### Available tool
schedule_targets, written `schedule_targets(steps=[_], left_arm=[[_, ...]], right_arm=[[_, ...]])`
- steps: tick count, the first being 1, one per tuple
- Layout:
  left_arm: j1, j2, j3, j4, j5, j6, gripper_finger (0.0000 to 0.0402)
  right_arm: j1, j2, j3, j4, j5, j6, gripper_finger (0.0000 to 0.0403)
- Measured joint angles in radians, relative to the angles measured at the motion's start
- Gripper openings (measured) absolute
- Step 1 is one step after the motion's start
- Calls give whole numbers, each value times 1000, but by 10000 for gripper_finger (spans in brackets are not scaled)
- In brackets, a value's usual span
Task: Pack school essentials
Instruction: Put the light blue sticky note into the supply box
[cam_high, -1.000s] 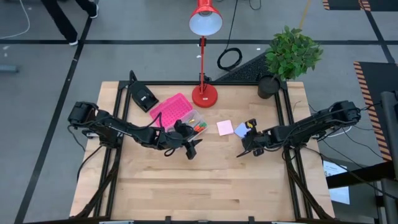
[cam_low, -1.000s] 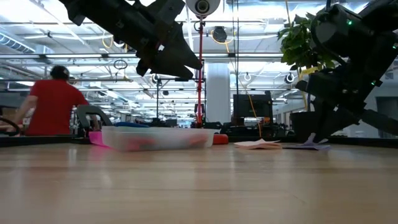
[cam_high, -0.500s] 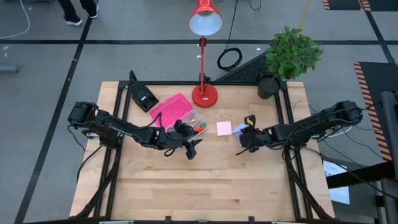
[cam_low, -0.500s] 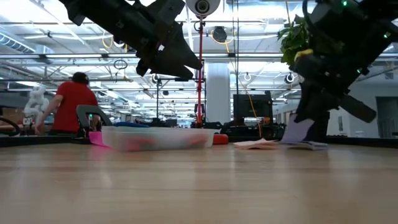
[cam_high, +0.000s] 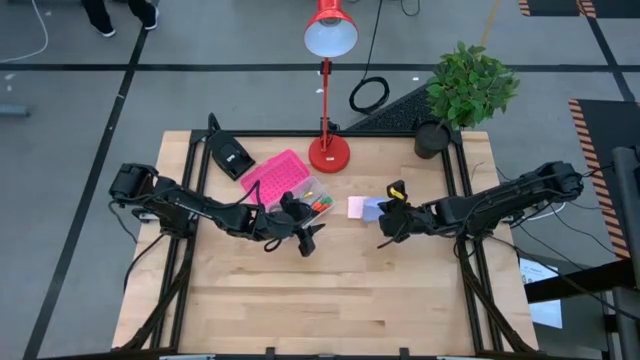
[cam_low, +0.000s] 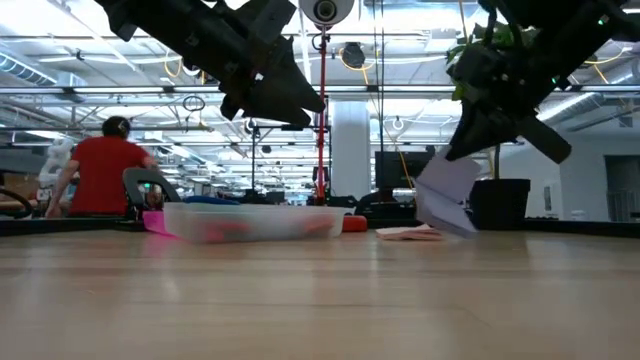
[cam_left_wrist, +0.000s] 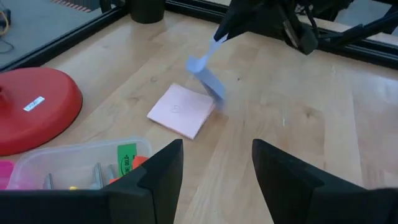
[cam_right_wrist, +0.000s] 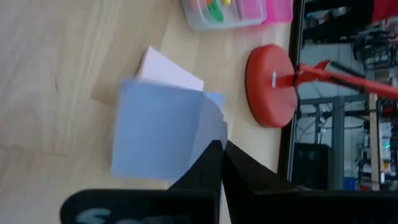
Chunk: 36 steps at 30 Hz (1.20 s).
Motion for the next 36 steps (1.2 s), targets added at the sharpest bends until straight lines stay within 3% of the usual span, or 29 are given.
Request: schedule_targets(steps=[6, 13, 18, 23, 28, 36], left_arm=[[-4, 24, 0, 49, -10, 113, 196], [-37, 147, 2, 302, -17, 400, 199], [-68, 222, 83, 308, -67, 590, 208], [-84, 322, 222, 252, -105, 759, 226], [-97, 396, 373, 49, -101, 845, 235], [-101, 436, 460, -76, -142, 859, 189]], right_arm=[[39, 0, 30, 3, -1, -18, 0], [106, 0, 37, 63, -2, 45, 0], [162, 0, 37, 87, -2, 95, 0], [203, 0, 37, 157, -6, 78, 0], [225, 0, 37, 200, -54, 46, 0], [225, 0, 37, 237, -63, 39, 0]])
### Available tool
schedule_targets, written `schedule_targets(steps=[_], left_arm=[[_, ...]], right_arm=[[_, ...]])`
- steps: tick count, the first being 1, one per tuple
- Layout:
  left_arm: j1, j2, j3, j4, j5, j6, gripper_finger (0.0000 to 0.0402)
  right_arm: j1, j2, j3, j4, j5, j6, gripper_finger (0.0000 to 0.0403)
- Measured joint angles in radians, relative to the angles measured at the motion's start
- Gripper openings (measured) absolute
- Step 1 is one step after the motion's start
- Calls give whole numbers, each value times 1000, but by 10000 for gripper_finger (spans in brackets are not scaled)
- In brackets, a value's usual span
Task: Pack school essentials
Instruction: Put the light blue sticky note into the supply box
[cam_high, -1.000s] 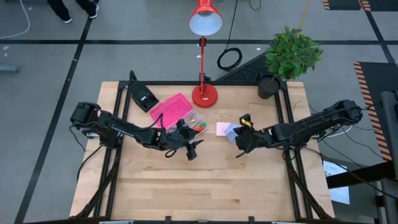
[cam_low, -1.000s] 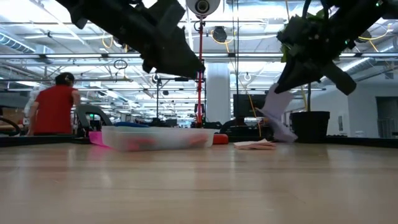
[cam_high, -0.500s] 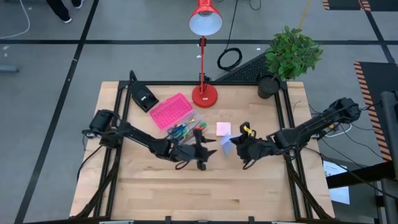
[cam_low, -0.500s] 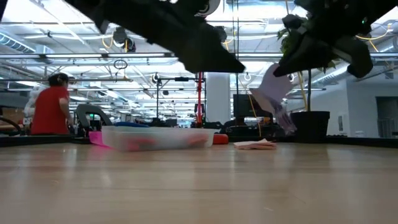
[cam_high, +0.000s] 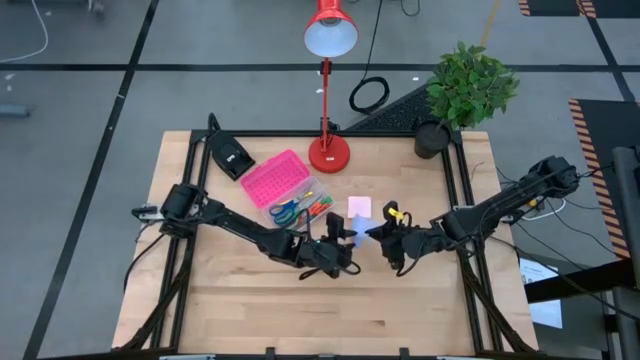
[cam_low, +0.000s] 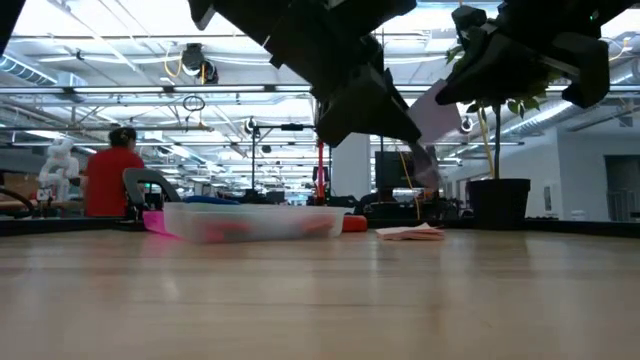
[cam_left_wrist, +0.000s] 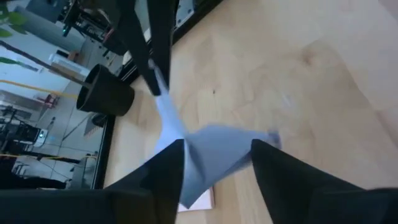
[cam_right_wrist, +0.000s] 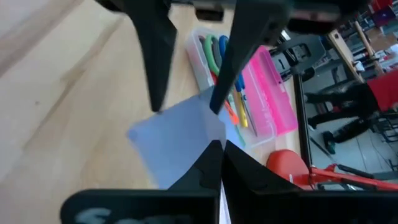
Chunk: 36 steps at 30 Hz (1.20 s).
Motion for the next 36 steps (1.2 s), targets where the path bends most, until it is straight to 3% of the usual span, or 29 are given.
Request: schedule_targets(steps=[5, 10, 16, 21, 25, 36], left_arm=[[-5, 1, 0, -5, 12, -6, 144], [-32, 1, 0, 59, -2, 7, 134], [-63, 1, 0, 92, -4, 27, 189], [-68, 1, 0, 42, -125, 36, 253], [-67, 1, 0, -11, -148, 26, 269], [-65, 1, 0, -53, -151, 65, 206]], right_arm=[[0, 0, 0, 0, -19, 0, 0], [0, 0, 0, -1, -19, 0, 0], [0, 0, 0, -1, -19, 0, 0], [0, 0, 0, -2, -19, -2, 0], [0, 0, 0, -2, -19, -7, 0], [0, 0, 0, -1, -19, -7, 0]])
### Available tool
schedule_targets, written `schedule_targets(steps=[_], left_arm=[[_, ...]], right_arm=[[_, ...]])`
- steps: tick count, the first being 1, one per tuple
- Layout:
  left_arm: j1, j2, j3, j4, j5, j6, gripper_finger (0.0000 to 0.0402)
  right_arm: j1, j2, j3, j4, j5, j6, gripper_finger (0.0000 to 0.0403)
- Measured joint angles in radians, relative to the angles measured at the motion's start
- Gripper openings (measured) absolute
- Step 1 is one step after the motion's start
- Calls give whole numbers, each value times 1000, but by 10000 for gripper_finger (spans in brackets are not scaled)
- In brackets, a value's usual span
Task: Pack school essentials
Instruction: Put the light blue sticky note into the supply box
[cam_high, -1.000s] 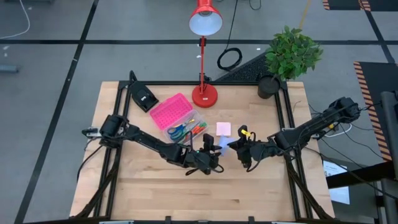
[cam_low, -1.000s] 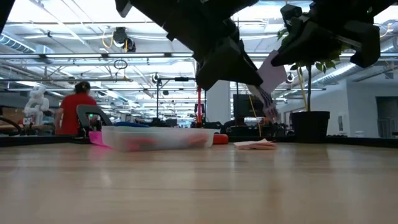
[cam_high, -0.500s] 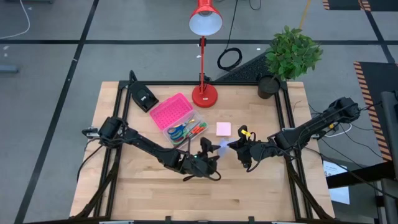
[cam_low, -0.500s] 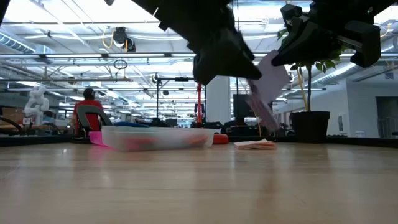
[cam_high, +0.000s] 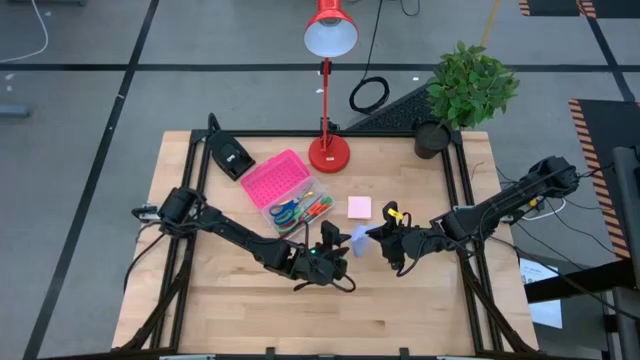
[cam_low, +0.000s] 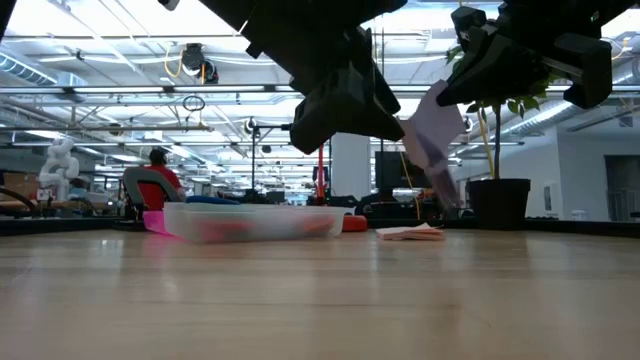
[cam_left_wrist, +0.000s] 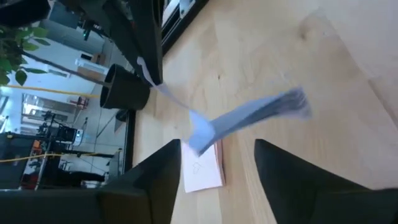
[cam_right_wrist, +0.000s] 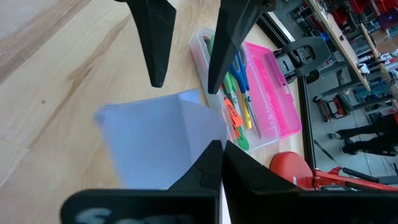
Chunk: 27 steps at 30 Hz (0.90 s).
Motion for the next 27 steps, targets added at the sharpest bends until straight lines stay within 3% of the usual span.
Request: schedule_targets(steps=[14, 27], left_arm=[[20, 8, 0, 16, 23, 12, 112], [23, 8, -1, 107, 101, 6, 72]], right_arm=[[0, 0, 0, 65, -56, -11, 0], [0, 0, 0, 64, -56, -11, 0]])
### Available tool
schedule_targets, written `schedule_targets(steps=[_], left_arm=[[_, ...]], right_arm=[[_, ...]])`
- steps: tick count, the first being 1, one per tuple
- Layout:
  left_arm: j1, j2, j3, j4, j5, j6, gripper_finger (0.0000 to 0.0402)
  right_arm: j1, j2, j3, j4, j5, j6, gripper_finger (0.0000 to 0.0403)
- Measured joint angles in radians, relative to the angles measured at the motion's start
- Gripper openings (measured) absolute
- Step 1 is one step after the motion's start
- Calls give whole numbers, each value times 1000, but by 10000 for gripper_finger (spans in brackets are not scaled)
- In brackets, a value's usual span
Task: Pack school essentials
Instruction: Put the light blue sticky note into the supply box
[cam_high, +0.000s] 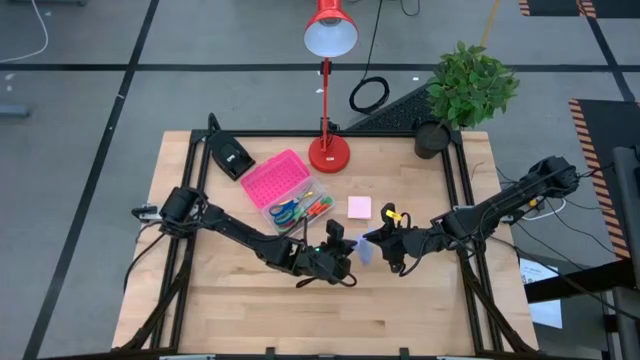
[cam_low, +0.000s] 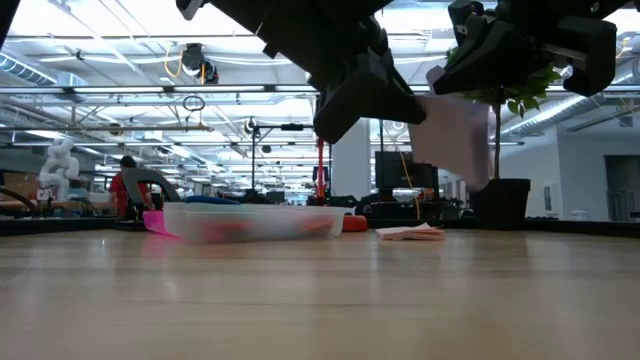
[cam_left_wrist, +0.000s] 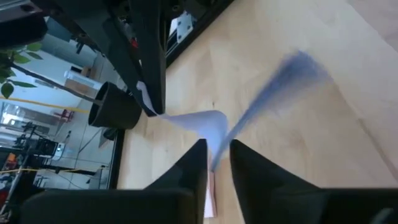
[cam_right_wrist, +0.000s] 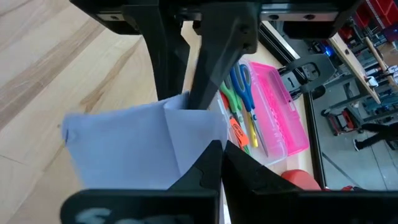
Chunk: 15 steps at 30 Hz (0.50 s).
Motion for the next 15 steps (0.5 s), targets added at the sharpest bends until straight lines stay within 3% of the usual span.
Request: schedule_targets(steps=[5, 11, 15], left_arm=[[1, 0, 0, -8, 25, -4, 12], [4, 0, 0, -24, 15, -34, 18], [4, 0, 0, -47, -92, -57, 7]], right_arm=[[0, 0, 0, -4, 0, 0, 0], [3, 0, 0, -21, 5, 17, 21], [23, 0, 0, -84, 7, 50, 66]])
